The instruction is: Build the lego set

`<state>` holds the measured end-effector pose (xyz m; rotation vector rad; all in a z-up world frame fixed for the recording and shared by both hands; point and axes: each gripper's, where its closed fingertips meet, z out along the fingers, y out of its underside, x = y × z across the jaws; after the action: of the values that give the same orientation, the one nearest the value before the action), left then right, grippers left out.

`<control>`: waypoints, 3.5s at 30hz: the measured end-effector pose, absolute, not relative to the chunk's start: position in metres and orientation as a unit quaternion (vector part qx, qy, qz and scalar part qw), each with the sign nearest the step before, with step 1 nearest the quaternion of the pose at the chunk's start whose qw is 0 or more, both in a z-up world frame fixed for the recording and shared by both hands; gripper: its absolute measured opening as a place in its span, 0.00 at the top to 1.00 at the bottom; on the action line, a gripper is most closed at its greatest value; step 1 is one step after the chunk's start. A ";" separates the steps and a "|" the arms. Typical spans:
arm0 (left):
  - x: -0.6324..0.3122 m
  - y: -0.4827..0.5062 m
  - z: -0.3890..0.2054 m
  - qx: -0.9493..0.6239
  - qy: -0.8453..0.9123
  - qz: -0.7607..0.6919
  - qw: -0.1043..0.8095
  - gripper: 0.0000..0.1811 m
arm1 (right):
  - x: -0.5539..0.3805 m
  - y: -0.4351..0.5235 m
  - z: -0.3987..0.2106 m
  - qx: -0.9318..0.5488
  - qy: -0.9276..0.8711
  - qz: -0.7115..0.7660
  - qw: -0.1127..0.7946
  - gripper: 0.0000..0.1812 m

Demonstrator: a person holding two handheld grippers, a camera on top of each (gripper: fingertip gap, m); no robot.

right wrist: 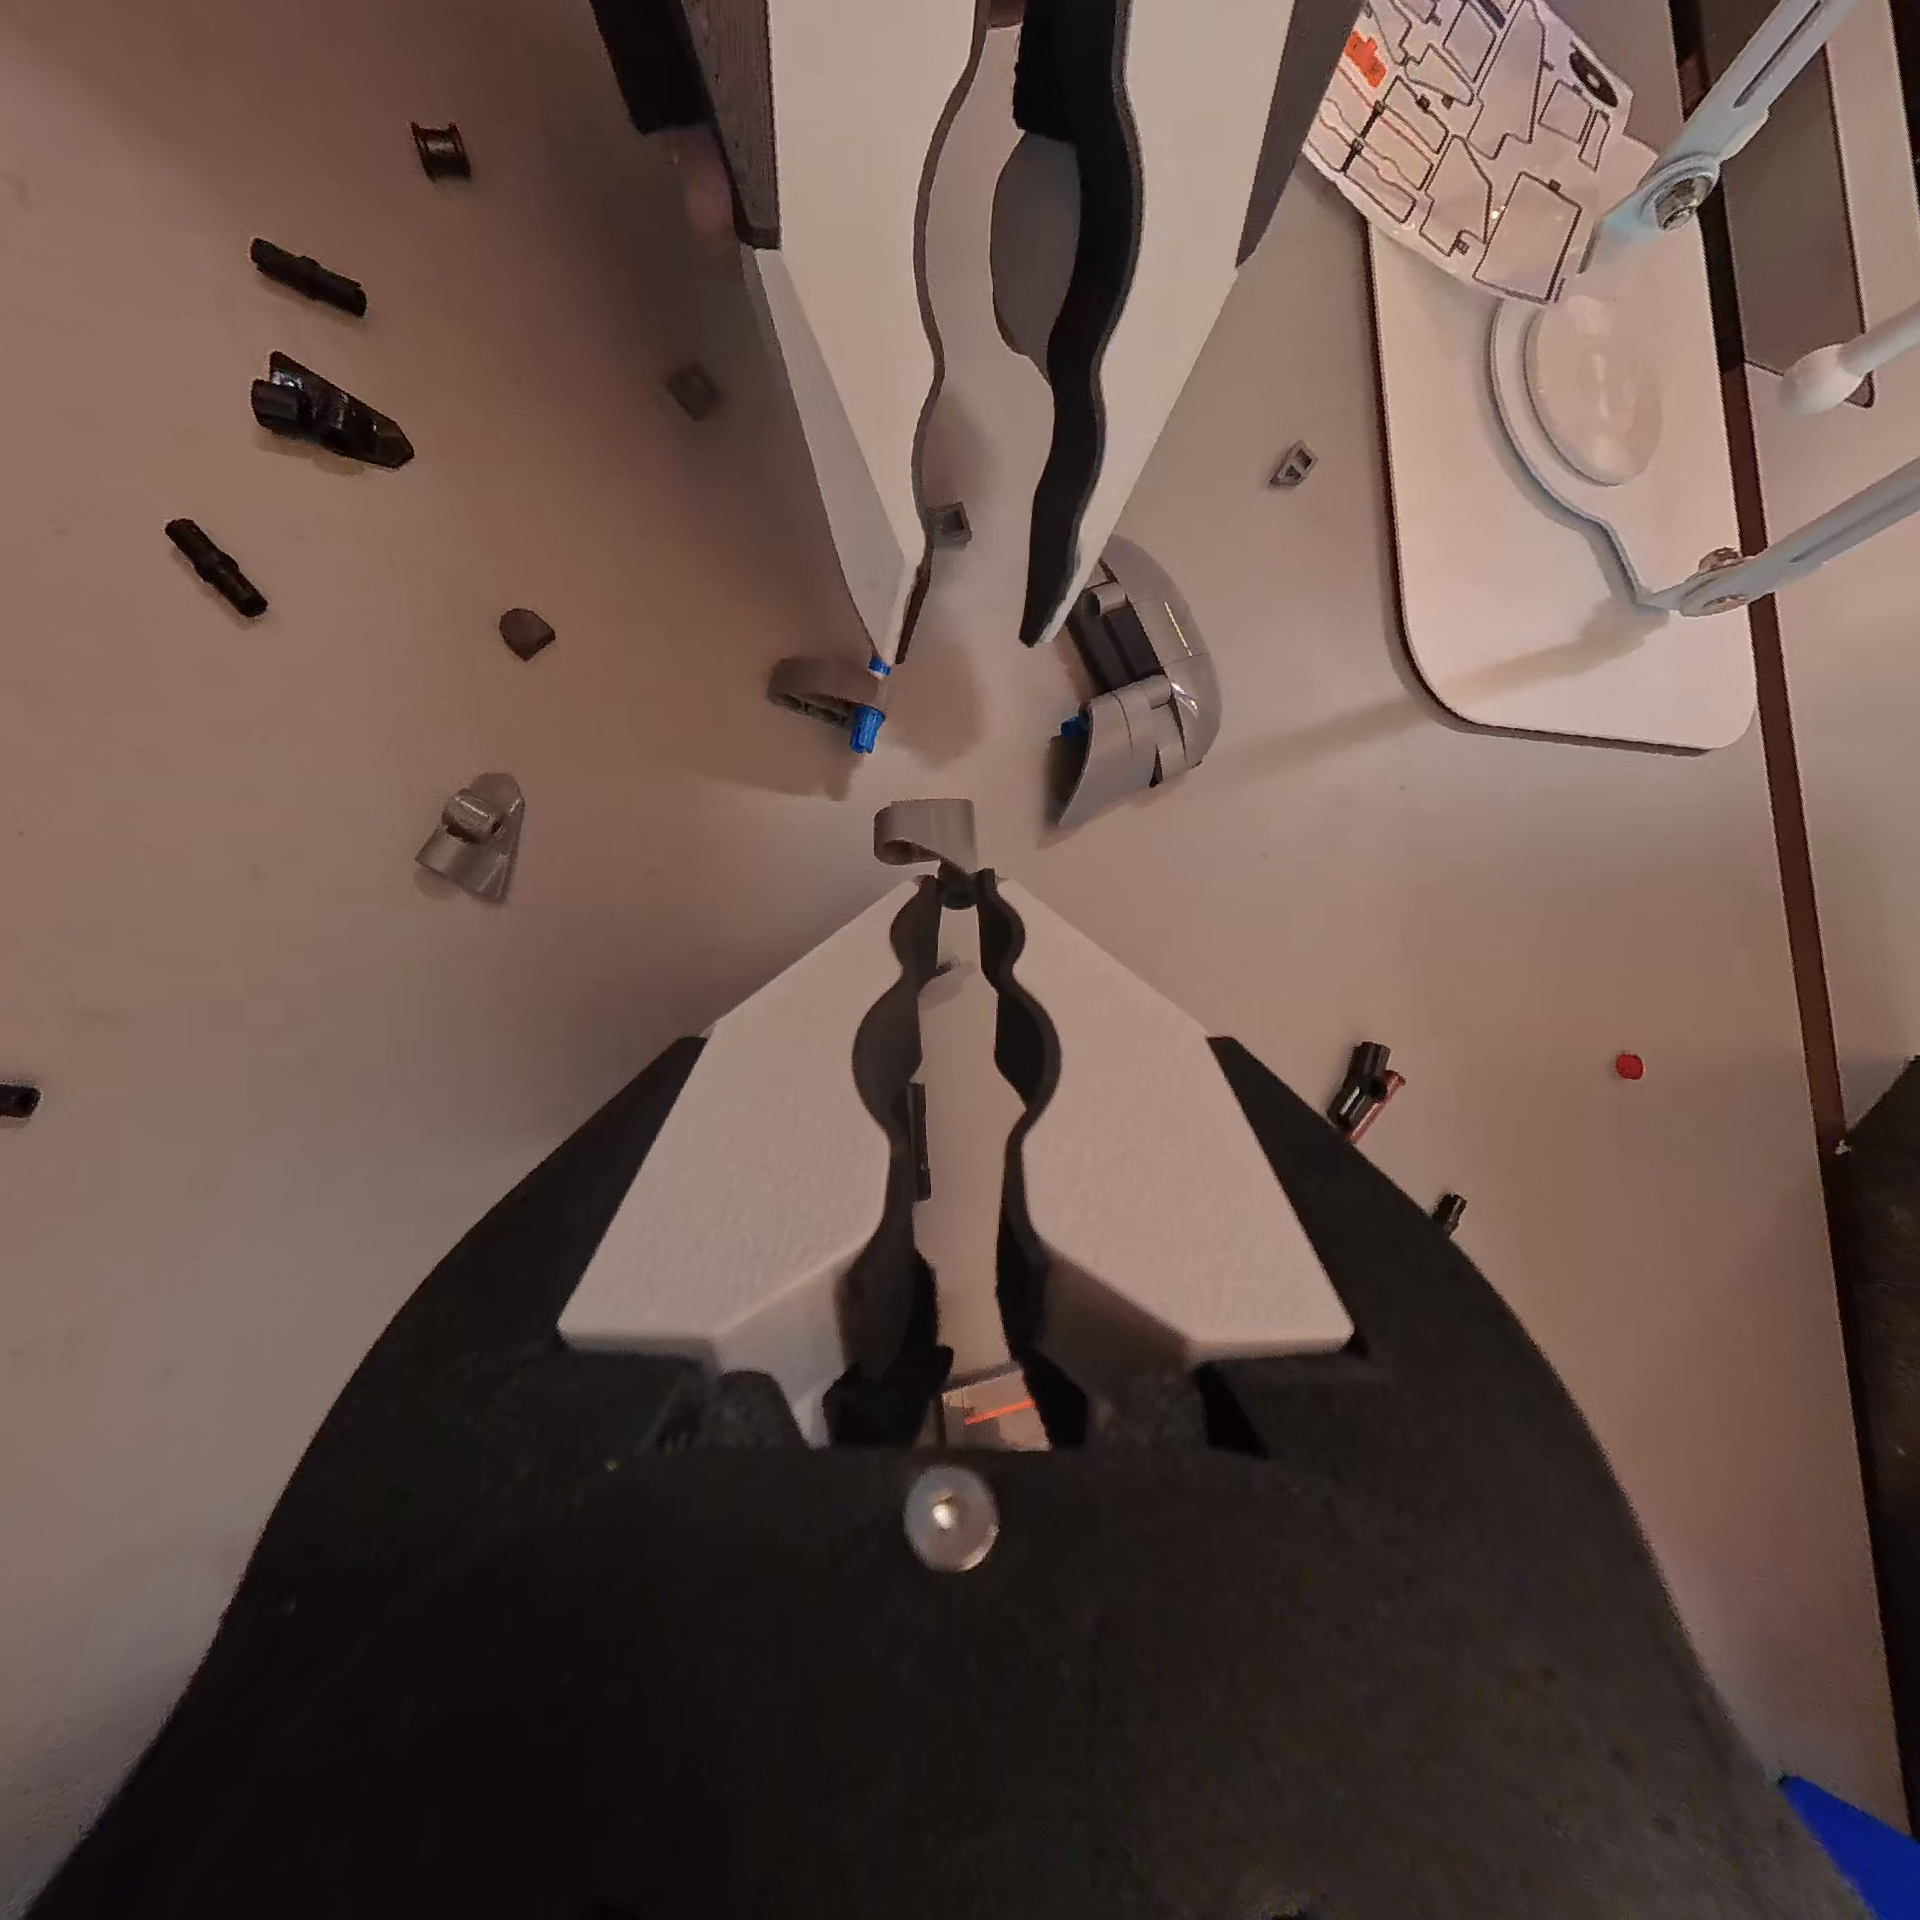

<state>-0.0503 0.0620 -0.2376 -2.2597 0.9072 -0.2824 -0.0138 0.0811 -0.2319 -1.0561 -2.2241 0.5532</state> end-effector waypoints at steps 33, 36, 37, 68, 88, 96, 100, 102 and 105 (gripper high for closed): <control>-0.017 0.072 -0.210 -0.778 0.455 0.008 0.433 0.96 | -0.019 0.076 -0.219 -0.415 -0.817 0.258 0.305 0.97; -0.017 0.072 -0.210 -0.777 0.456 0.010 0.433 0.96 | -0.019 0.076 -0.218 -0.415 -0.817 0.259 0.306 0.97; -0.017 0.072 -0.210 -0.776 0.457 0.010 0.435 0.96 | -0.019 0.076 -0.217 -0.415 -0.816 0.261 0.306 0.97; -0.004 0.059 -0.179 -0.696 0.516 0.044 0.498 0.97 | -0.009 0.055 -0.190 -0.422 -0.759 0.443 0.222 0.92; -0.015 0.069 -0.180 -0.702 0.498 0.082 0.502 0.97 | -0.011 0.064 -0.188 -0.441 -0.746 0.440 0.233 0.93; -0.008 0.065 -0.160 -0.660 0.514 0.126 0.534 0.97 | -0.004 0.062 -0.166 -0.442 -0.685 0.555 0.166 0.88; -0.004 0.064 -0.153 -0.632 0.529 0.173 0.540 0.97 | -0.001 0.058 -0.165 -0.435 -0.678 0.576 0.142 0.88; -0.001 0.063 -0.151 -0.618 0.536 0.191 0.542 0.97 | 0.000 0.056 -0.162 -0.429 -0.674 0.587 0.134 0.88; 0.000 0.062 -0.147 -0.604 0.541 0.212 0.545 0.97 | 0.002 0.056 -0.159 -0.422 -0.670 0.597 0.132 0.89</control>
<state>0.0003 0.0623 -0.1469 -1.4327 1.2841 0.5034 0.0018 0.0561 -0.1585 -1.2244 -1.9432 1.7326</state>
